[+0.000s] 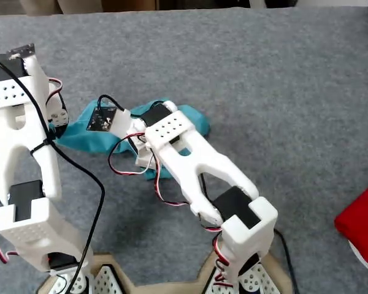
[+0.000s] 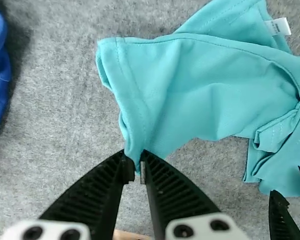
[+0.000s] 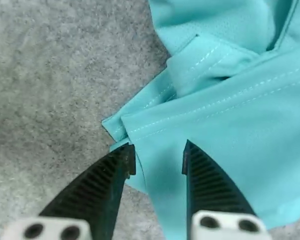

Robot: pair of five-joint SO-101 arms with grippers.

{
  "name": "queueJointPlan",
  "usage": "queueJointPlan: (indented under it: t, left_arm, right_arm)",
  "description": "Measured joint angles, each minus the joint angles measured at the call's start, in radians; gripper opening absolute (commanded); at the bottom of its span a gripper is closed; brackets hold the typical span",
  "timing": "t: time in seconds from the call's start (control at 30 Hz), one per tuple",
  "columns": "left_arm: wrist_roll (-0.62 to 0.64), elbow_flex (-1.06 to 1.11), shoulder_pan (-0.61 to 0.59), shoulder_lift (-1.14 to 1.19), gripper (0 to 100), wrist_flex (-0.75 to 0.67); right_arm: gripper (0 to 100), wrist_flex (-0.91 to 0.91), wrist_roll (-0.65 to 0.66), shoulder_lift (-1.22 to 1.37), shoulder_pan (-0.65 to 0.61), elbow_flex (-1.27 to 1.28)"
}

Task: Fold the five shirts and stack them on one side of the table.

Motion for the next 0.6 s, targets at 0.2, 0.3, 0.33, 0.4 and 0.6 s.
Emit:
queueJointPlan:
  t: [0.2,0.3,0.33,0.4,0.6]
  left_arm:
    - [0.0,0.0,0.0,0.0,2,0.0]
    - [0.0,0.0,0.0,0.0,2,0.0]
    - [0.0,0.0,0.0,0.0,2,0.0]
    - [0.0,0.0,0.0,0.0,2,0.0]
    - [0.0,0.003,0.0,0.0,2,0.0]
  right_arm:
    - [15.2,-0.009,0.055,0.002,0.0,0.068]
    - [15.2,-0.04,0.078,0.0,0.0,0.112]
    - [15.2,-0.061,0.08,0.0,0.0,0.127]
    - [15.2,-0.098,0.08,0.0,0.0,0.146]
    - [15.2,-0.175,0.08,0.009,0.0,0.15]
